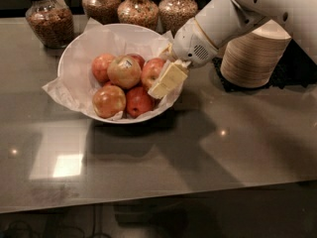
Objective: Pick apple from white bowl
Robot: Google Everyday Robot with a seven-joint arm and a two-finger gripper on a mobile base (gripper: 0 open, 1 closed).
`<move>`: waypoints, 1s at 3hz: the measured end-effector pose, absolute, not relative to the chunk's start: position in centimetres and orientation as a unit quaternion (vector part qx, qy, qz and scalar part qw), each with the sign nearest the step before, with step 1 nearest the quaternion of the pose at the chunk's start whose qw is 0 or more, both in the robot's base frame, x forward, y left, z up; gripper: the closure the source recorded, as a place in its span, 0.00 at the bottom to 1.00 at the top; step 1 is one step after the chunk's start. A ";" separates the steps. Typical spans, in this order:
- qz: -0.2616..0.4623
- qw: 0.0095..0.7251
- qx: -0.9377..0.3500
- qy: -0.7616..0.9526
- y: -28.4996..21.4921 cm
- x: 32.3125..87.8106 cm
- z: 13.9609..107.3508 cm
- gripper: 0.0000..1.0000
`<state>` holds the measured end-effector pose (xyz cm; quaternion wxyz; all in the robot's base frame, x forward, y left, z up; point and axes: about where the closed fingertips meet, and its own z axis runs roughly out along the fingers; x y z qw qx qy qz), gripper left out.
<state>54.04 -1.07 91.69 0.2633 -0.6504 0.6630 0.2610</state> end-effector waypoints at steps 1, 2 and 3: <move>0.244 0.285 -0.675 0.635 0.0 53.4 95.6 1.00; 0.225 0.299 -0.710 0.597 2.0 52.8 99.4 1.00; 0.201 0.307 -0.749 0.552 4.2 52.4 102.4 1.00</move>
Offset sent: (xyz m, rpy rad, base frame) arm -0.0186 0.0523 0.1236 -0.0068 -0.2585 0.2202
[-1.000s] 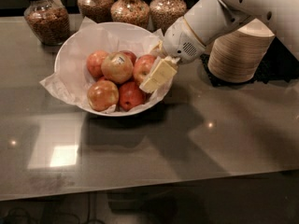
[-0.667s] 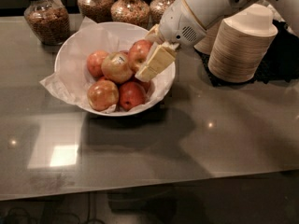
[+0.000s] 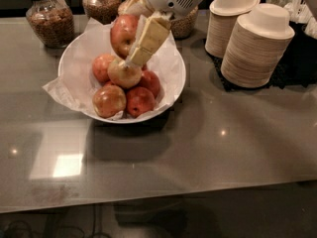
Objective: Pick apple from white bowl
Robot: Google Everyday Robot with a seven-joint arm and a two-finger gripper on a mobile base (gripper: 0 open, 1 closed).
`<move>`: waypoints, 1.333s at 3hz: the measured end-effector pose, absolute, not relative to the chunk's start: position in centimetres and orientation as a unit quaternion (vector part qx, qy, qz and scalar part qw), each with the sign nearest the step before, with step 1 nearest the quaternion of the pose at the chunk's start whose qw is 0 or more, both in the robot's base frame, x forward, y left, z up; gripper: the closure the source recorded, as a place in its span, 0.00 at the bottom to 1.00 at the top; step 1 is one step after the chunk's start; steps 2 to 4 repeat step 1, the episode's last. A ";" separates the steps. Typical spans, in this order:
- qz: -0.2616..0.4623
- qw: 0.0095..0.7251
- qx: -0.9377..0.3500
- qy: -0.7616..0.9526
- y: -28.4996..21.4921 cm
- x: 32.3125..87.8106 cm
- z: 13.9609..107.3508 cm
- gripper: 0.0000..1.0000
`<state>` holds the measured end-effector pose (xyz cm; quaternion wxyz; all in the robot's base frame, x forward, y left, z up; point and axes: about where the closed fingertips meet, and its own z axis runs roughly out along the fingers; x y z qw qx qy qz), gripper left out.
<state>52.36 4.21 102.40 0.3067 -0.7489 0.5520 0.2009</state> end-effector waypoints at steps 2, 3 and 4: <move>0.201 0.307 -0.749 0.552 4.2 52.4 102.4 1.00; 0.201 0.307 -0.749 0.552 4.2 52.4 102.4 1.00; 0.201 0.307 -0.749 0.552 4.2 52.4 102.4 1.00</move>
Offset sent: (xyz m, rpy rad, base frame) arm 0.0000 0.0000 0.0000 0.0000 0.0000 0.0000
